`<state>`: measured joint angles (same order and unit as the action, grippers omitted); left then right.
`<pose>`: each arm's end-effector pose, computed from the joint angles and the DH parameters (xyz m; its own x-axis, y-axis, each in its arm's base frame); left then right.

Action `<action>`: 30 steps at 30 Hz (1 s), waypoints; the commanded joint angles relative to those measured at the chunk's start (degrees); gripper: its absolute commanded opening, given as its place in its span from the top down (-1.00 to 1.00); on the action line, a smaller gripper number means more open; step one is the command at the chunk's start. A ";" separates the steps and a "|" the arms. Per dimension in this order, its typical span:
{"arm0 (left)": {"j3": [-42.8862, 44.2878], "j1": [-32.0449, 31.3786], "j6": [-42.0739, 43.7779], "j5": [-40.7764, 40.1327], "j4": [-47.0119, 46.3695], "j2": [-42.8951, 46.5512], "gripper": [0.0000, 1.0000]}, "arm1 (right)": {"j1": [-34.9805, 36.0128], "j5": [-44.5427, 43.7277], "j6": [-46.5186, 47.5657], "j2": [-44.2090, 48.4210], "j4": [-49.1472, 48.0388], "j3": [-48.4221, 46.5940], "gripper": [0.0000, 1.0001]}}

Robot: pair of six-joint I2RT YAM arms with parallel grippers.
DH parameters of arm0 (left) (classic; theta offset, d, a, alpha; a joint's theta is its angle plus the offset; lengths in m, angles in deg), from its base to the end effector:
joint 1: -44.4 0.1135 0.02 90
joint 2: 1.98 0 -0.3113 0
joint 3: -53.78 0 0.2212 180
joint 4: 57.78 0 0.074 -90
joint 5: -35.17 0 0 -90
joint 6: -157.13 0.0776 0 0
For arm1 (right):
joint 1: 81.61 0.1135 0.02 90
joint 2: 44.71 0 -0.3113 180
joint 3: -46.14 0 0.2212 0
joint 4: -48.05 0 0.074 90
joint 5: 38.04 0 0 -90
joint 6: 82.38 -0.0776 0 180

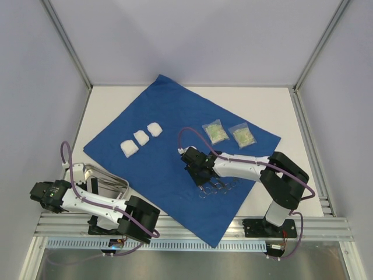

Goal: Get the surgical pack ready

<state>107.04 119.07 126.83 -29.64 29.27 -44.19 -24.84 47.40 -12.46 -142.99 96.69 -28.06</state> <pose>0.0428 0.0312 0.2251 -0.8594 -0.1798 -0.4786 -0.2051 0.9787 0.0005 0.1760 0.2574 0.1868 -0.7733 -0.5558 -0.3050 -0.5913 0.8058 0.0307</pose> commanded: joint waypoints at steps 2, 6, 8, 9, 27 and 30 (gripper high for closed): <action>-0.60 0.30 4.28 -4.10 2.52 0.64 -0.96 | 2.90 0.78 0.39 -0.08 0.84 -2.97 0.99; -0.34 0.30 4.54 -4.10 2.96 0.73 -0.96 | 4.22 0.25 0.39 3.25 1.90 -5.61 0.99; 0.01 0.30 4.63 -3.92 3.31 0.82 -0.95 | 4.57 0.42 -0.05 4.76 1.29 -6.84 0.99; 0.19 0.30 4.63 -3.75 3.66 0.99 -0.95 | 4.84 0.60 -0.31 5.29 0.94 -7.19 0.99; 21.17 0.38 4.63 8.11 20.70 7.84 -0.98 | 13.18 11.58 -6.02 -25.25 -12.69 -48.39 0.99; 24.78 0.38 5.60 9.96 23.96 8.99 -1.00 | 14.85 15.44 -8.66 -33.34 -12.08 -57.72 0.99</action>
<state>127.89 119.07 129.74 -24.51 34.53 -36.44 -11.68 57.28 -17.72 -170.16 85.26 -78.81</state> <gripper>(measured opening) 0.993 0.040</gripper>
